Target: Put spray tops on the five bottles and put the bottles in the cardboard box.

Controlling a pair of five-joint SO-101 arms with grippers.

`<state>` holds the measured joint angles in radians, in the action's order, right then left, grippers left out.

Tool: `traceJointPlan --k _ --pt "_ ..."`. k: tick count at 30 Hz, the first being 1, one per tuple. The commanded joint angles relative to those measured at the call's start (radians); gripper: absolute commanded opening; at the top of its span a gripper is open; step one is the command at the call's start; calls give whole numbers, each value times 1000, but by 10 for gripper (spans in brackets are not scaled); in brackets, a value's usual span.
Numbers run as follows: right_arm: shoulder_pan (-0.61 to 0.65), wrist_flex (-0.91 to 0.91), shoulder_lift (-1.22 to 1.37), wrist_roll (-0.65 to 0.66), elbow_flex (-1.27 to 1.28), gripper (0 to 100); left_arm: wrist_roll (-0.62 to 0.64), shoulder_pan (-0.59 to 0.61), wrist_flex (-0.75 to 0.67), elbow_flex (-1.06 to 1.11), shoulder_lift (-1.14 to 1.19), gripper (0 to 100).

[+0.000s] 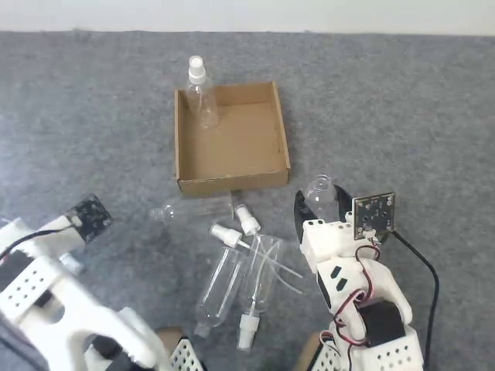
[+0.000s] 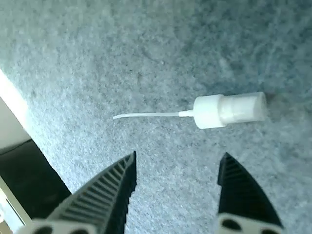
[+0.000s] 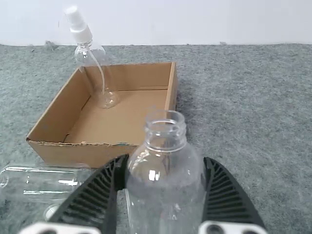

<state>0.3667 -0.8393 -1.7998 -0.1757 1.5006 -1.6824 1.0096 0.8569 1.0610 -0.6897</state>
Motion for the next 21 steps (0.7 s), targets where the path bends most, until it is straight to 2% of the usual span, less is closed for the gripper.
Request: traceJointPlan --k 1,8,21 --pt "-5 21 -16 -5 -12 114 -97 -2 -28 13 -26 250" --pt "-5 21 -16 -5 -12 114 -206 -6 -28 67 -26 250" --pt "-8 21 -16 -5 -12 114 -210 -118 -26 102 -25 218"
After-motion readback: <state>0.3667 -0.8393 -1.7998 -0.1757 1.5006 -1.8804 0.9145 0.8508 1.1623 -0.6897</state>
